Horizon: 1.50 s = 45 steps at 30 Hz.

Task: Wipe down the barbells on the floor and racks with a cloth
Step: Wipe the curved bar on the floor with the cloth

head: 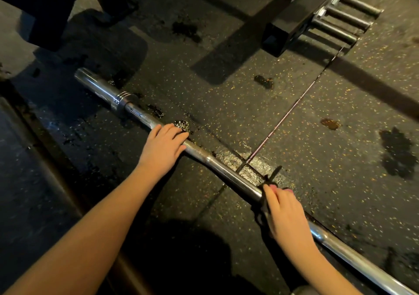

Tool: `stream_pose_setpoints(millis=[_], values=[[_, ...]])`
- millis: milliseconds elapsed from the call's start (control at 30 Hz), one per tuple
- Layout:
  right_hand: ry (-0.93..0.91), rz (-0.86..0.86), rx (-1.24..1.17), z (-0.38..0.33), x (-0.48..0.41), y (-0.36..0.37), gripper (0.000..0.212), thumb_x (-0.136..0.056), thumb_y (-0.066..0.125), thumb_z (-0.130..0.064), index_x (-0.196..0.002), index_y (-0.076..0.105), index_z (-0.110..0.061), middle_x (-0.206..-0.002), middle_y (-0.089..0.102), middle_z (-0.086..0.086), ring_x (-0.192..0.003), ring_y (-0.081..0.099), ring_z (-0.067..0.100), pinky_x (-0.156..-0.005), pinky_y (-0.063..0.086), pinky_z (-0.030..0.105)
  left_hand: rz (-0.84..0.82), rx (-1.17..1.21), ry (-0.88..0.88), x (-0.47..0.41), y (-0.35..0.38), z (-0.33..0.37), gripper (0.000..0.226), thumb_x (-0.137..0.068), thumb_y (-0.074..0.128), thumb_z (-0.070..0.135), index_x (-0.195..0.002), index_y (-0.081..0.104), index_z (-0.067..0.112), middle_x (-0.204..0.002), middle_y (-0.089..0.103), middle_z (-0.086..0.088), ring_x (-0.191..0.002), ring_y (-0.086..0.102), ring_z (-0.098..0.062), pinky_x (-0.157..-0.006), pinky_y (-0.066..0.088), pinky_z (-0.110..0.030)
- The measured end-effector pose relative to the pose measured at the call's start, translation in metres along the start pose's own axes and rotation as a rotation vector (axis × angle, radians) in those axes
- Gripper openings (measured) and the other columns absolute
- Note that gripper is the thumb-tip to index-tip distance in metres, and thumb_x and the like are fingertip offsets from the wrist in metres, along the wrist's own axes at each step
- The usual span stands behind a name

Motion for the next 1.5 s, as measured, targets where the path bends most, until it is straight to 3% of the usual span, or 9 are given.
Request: stream_pose_setpoints(millis=[233, 433, 600, 867, 1000, 1100, 1233, 1400, 1500], values=[[-0.101, -0.091, 0.073, -0.086, -0.099, 0.026, 0.043, -0.067, 0.074, -0.009, -0.107, 0.062, -0.003, -0.093, 0.062, 0.012, -0.083, 0.062, 0.030, -0.062, 0.050, 0.038, -0.128, -0.079, 0.031, -0.006, -0.005, 0.000, 0.049, -0.102, 0.036, 0.038, -0.149, 0.029, 0.024, -0.151, 0.034, 0.002, -0.141, 0.024, -0.018, -0.116, 0.014, -0.039], [-0.146, -0.059, 0.081, -0.065, -0.059, 0.012, 0.082, -0.047, 0.087, -0.004, -0.124, 0.060, 0.004, -0.120, 0.063, 0.018, -0.102, 0.064, 0.035, -0.084, 0.055, 0.043, -0.415, -0.302, 0.218, -0.012, -0.009, -0.007, 0.070, -0.100, 0.041, 0.038, -0.154, 0.000, 0.019, -0.160, 0.011, -0.005, -0.146, 0.013, -0.023, -0.119, 0.013, -0.041], [-0.160, -0.085, 0.095, -0.064, -0.059, 0.017, 0.084, -0.046, 0.091, -0.005, -0.124, 0.062, 0.002, -0.130, 0.060, 0.019, -0.116, 0.060, 0.033, -0.095, 0.049, 0.043, -0.554, -0.372, 0.403, -0.028, -0.019, -0.011, 0.070, -0.100, 0.045, 0.023, -0.154, 0.001, 0.023, -0.156, 0.022, -0.004, -0.138, 0.030, -0.024, -0.112, 0.029, -0.039], [-0.149, -0.192, 0.031, -0.090, -0.108, 0.046, 0.074, -0.067, 0.080, -0.005, -0.134, 0.052, 0.000, -0.138, 0.053, 0.017, -0.126, 0.052, 0.032, -0.101, 0.047, 0.044, -0.337, -0.356, 0.444, -0.032, -0.018, -0.019, 0.061, -0.095, 0.055, 0.016, -0.148, 0.027, 0.022, -0.144, 0.037, -0.003, -0.128, 0.038, -0.022, -0.102, 0.039, -0.035], [-0.136, -0.190, -0.037, -0.073, -0.084, 0.031, 0.072, -0.070, 0.076, -0.004, -0.137, 0.049, -0.002, -0.141, 0.051, 0.015, -0.116, 0.058, 0.035, -0.086, 0.056, 0.045, -0.169, -0.210, 0.352, -0.024, -0.016, -0.042, 0.046, -0.099, 0.047, 0.032, -0.143, 0.037, 0.026, -0.141, 0.042, -0.001, -0.131, 0.038, -0.020, -0.111, 0.028, -0.040], [-0.013, -0.214, 0.063, -0.064, -0.072, 0.013, 0.070, -0.058, 0.087, -0.009, -0.122, 0.061, 0.000, -0.117, 0.066, 0.017, -0.094, 0.067, 0.034, -0.065, 0.058, 0.036, -0.108, -0.052, 0.263, -0.019, -0.016, -0.060, 0.047, -0.099, 0.044, 0.034, -0.145, 0.035, 0.029, -0.142, 0.042, 0.000, -0.133, 0.036, -0.019, -0.113, 0.027, -0.041], [0.049, -0.410, 0.214, -0.069, -0.094, -0.004, 0.049, -0.084, 0.065, -0.021, -0.128, 0.048, -0.011, -0.117, 0.059, 0.009, -0.109, 0.056, 0.031, -0.083, 0.048, 0.041, -0.087, 0.089, 0.234, -0.006, -0.014, -0.066, 0.054, -0.098, 0.050, 0.027, -0.148, 0.030, 0.025, -0.148, 0.036, 0.001, -0.138, 0.030, -0.017, -0.117, 0.023, -0.038], [0.055, -0.498, 0.227, -0.082, -0.090, 0.002, 0.078, -0.081, 0.072, -0.022, -0.146, 0.030, -0.009, -0.141, 0.044, 0.010, -0.124, 0.046, 0.031, -0.092, 0.043, 0.036, -0.092, 0.155, 0.230, -0.001, -0.021, -0.070, 0.055, -0.097, 0.049, 0.023, -0.149, 0.029, 0.023, -0.152, 0.032, 0.003, -0.141, 0.025, -0.015, -0.118, 0.014, -0.036], [0.150, -0.470, 0.213, -0.080, -0.098, -0.001, 0.049, -0.090, 0.060, -0.026, -0.134, 0.043, -0.012, -0.127, 0.057, 0.009, -0.112, 0.055, 0.031, -0.084, 0.047, 0.039, -0.081, 0.149, 0.230, -0.004, -0.019, -0.072, 0.054, -0.097, 0.048, 0.023, -0.148, 0.030, 0.026, -0.152, 0.033, 0.005, -0.142, 0.024, -0.015, -0.119, 0.011, -0.041]])
Point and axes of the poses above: each hand's wrist, its own x-axis away from the middle knuckle, its own y-axis out of the palm, z = x × y, the point moved 5 cm from there along -x, towards the middle knuckle
